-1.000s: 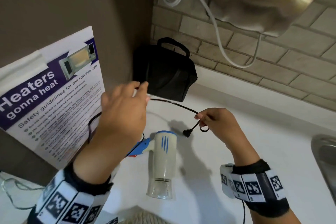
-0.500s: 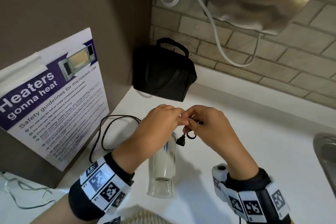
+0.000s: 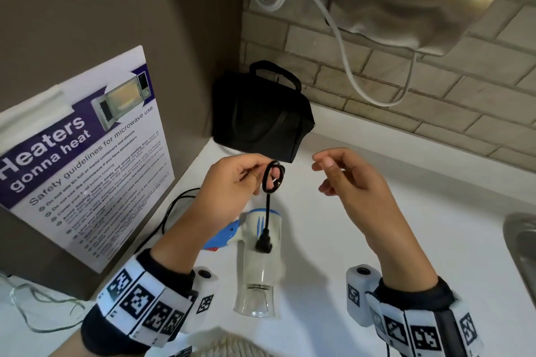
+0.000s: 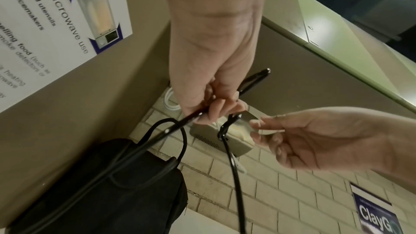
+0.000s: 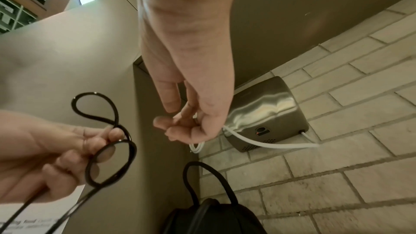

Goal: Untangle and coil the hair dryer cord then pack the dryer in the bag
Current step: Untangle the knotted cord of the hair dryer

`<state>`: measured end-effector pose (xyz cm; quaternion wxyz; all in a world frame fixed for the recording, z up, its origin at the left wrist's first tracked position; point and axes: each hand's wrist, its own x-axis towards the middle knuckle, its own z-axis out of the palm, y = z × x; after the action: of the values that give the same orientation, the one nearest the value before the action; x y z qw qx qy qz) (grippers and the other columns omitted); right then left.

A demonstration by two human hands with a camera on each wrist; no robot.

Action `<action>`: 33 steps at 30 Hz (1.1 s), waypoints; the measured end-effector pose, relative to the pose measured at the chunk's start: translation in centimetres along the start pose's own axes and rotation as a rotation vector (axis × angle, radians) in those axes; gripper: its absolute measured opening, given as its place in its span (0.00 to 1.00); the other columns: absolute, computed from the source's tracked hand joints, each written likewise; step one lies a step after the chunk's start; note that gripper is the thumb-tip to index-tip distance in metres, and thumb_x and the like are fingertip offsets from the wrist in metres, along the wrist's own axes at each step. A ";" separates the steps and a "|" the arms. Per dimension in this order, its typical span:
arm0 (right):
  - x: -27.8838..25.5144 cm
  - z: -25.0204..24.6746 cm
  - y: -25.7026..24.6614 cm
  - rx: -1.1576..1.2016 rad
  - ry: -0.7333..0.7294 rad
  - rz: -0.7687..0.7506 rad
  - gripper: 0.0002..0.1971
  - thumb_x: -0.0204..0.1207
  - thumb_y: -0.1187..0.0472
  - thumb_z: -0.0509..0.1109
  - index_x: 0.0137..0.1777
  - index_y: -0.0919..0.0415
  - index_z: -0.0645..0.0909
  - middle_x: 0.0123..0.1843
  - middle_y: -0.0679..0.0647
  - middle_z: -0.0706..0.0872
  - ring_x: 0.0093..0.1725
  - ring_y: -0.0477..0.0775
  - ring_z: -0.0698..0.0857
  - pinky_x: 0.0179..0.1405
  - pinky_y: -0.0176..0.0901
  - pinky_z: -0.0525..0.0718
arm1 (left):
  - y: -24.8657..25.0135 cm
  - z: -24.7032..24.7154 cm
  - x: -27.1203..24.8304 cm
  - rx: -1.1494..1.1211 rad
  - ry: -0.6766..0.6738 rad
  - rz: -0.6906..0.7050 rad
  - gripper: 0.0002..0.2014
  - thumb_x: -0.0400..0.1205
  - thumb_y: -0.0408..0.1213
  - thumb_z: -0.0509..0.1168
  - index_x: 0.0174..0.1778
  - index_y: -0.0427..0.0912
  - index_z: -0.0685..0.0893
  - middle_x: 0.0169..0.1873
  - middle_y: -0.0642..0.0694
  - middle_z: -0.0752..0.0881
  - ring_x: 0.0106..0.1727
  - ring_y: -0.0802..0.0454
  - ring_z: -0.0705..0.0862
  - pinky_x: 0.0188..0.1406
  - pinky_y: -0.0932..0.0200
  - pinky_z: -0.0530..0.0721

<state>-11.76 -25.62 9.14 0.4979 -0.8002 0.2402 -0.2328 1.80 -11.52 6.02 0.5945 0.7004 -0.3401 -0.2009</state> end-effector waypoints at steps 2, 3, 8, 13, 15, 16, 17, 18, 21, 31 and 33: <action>-0.1 0.3 0.3 0.004 -0.018 0.004 0.09 0.83 0.54 0.61 0.55 0.48 0.83 0.50 0.46 0.87 0.40 0.41 0.85 0.43 0.34 0.83 | 0.1 -0.1 -0.2 -0.024 -0.024 -0.013 0.20 0.82 0.22 0.59 0.41 0.50 0.89 0.37 0.51 0.91 0.38 0.55 0.84 0.38 0.69 0.82; -0.1 0.5 0.4 0.008 -0.031 0.001 0.09 0.83 0.53 0.61 0.56 0.47 0.83 0.51 0.45 0.87 0.43 0.42 0.86 0.45 0.35 0.83 | 0.3 -0.1 -0.3 -0.037 -0.044 -0.013 0.21 0.82 0.21 0.58 0.40 0.51 0.88 0.35 0.56 0.90 0.37 0.61 0.84 0.35 0.72 0.80; -0.5 1.9 -0.1 -0.024 -0.180 -0.108 0.16 0.82 0.47 0.56 0.66 0.42 0.78 0.60 0.39 0.85 0.62 0.42 0.82 0.62 0.42 0.80 | 0.7 -0.1 -0.6 -0.052 -0.123 -0.008 0.25 0.80 0.17 0.55 0.37 0.52 0.87 0.29 0.61 0.87 0.31 0.65 0.81 0.32 0.72 0.75; -0.2 3.1 -0.6 -0.132 -0.277 -0.206 0.13 0.84 0.53 0.57 0.55 0.47 0.84 0.43 0.40 0.85 0.49 0.44 0.83 0.53 0.34 0.78 | 1.2 0.0 -1.0 -0.042 -0.138 0.019 0.21 0.82 0.22 0.59 0.37 0.53 0.87 0.26 0.57 0.85 0.30 0.63 0.80 0.33 0.69 0.77; 0.1 3.0 -0.5 -0.130 -0.237 -0.170 0.11 0.83 0.53 0.61 0.47 0.48 0.86 0.42 0.45 0.87 0.46 0.44 0.84 0.48 0.37 0.81 | 1.1 -0.4 -0.9 0.020 -0.102 0.003 0.19 0.83 0.29 0.60 0.32 0.53 0.86 0.24 0.57 0.83 0.29 0.62 0.80 0.36 0.67 0.78; 0.1 2.9 -0.6 -0.077 -0.224 -0.139 0.11 0.81 0.53 0.63 0.46 0.51 0.87 0.42 0.47 0.88 0.44 0.43 0.85 0.46 0.35 0.81 | 1.0 -0.6 -0.9 0.046 -0.084 -0.004 0.18 0.84 0.31 0.61 0.31 0.52 0.86 0.24 0.56 0.83 0.30 0.58 0.81 0.38 0.62 0.80; 0.1 2.7 -0.7 0.005 -0.212 -0.115 0.11 0.79 0.53 0.65 0.45 0.53 0.88 0.43 0.49 0.88 0.43 0.42 0.85 0.44 0.31 0.81 | 0.8 -0.8 -0.8 0.075 -0.067 -0.014 0.17 0.83 0.32 0.61 0.31 0.52 0.86 0.24 0.56 0.84 0.32 0.53 0.82 0.40 0.56 0.81; 0.0 2.5 -0.8 0.098 -0.194 -0.097 0.11 0.78 0.53 0.66 0.45 0.55 0.89 0.42 0.49 0.88 0.43 0.42 0.85 0.43 0.30 0.81 | 0.5 -1.0 -0.7 0.107 -0.051 -0.026 0.18 0.83 0.32 0.62 0.30 0.53 0.86 0.24 0.56 0.84 0.31 0.54 0.82 0.40 0.58 0.81; -0.3 1.8 -1.1 0.276 -0.156 -0.079 0.10 0.73 0.55 0.68 0.41 0.58 0.89 0.39 0.48 0.86 0.43 0.44 0.86 0.45 0.30 0.81 | -0.2 -1.3 -0.5 0.166 -0.023 -0.064 0.20 0.82 0.28 0.62 0.30 0.55 0.86 0.23 0.57 0.85 0.27 0.65 0.78 0.32 0.72 0.75; -1.2 1.1 0.7 0.147 -0.216 -0.033 0.08 0.70 0.53 0.72 0.41 0.53 0.91 0.42 0.53 0.84 0.46 0.54 0.87 0.56 0.49 0.83 | -0.8 -1.6 -0.2 0.103 0.189 -0.140 0.13 0.84 0.31 0.62 0.36 0.46 0.88 0.30 0.51 0.88 0.22 0.70 0.79 0.27 0.80 0.73; -1.1 0.8 1.0 0.106 -0.247 -0.005 0.08 0.71 0.52 0.71 0.41 0.54 0.91 0.44 0.54 0.86 0.47 0.53 0.88 0.57 0.48 0.84 | -0.1 -1.7 -0.4 0.041 0.187 -0.125 0.12 0.84 0.31 0.62 0.39 0.45 0.88 0.30 0.52 0.87 0.21 0.70 0.79 0.28 0.78 0.73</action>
<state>-12.29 -24.78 7.76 0.5649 -0.7957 0.1625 -0.1459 2.70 -10.06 6.20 0.5957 0.7478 -0.2428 -0.1643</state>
